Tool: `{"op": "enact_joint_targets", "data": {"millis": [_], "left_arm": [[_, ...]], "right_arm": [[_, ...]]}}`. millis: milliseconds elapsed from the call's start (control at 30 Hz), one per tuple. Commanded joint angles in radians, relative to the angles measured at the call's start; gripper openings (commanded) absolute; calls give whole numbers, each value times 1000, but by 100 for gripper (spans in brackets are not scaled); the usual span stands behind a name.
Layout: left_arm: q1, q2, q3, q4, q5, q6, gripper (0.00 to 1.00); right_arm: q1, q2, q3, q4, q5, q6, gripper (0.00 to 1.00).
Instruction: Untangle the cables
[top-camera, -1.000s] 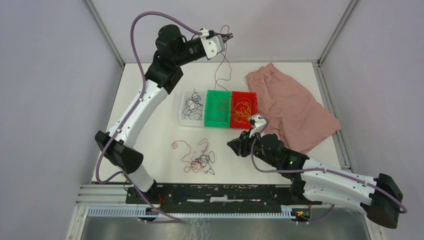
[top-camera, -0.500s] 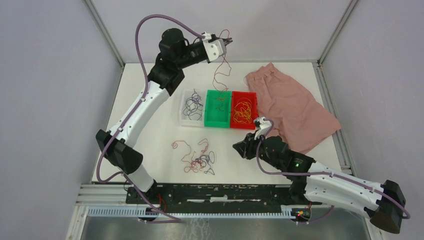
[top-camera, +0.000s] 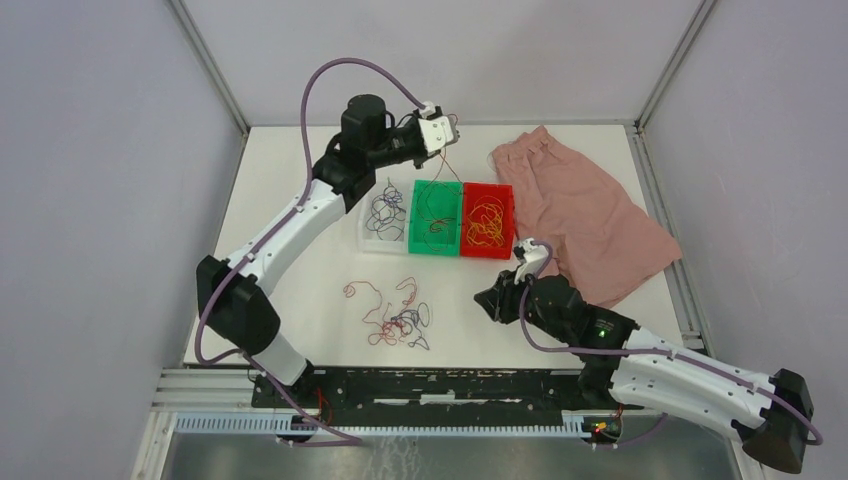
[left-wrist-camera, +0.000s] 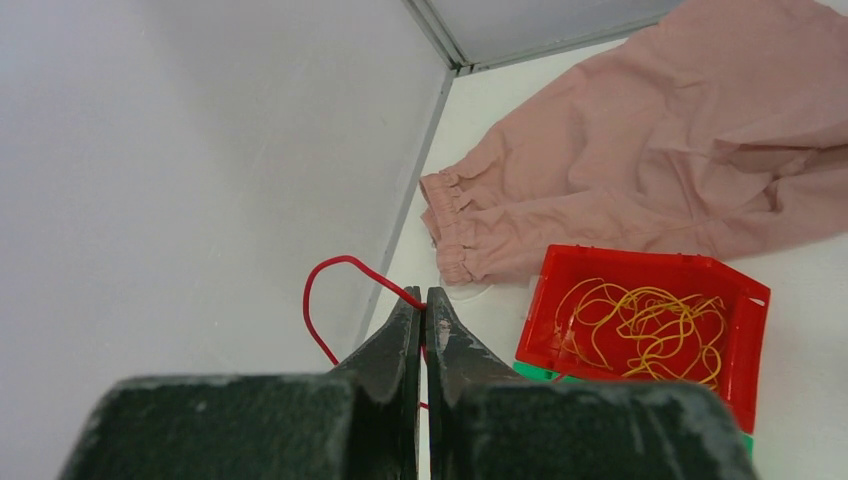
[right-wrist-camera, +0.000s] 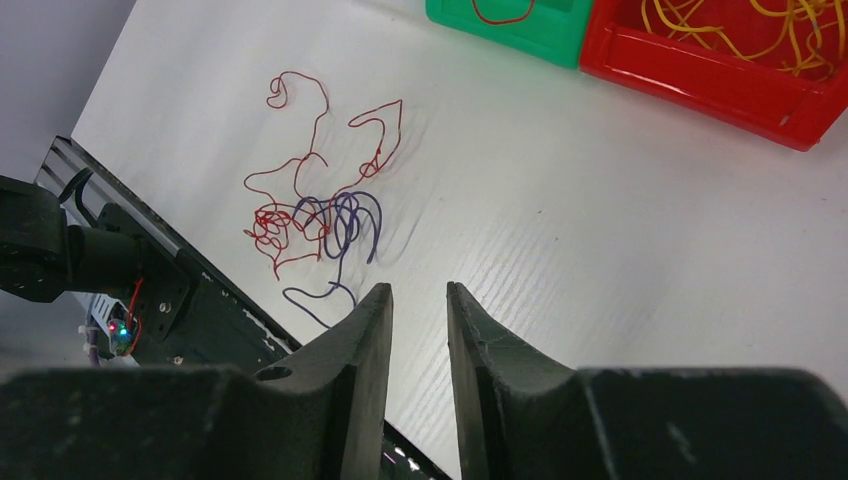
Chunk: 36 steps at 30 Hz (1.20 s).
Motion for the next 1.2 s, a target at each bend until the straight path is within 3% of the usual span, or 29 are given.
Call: {"op": "enact_joint_targets", "data": {"millis": [0,267,533,733,933,1167], "left_arm": [[-4,-52,-27,20,-14,-65,3],[-22,30,-17,37,-64,-82,3],[-27,143,77,59,-281,50,3],[-39,179,100,-136,-290,69,3],[-54,181,42,-215,-372,110,3],[-54,181,74,-334,-464,150,3]], "right_arm": [[-5,2,32,31,23,-1,32],[-9,-13,25,26,36,8,31],[-17,-12,-9,68,72,29,29],[-30,70,22,91,70,41,26],[-71,161,59,105,62,47,23],[-171,310,101,221,-72,95,24]]}}
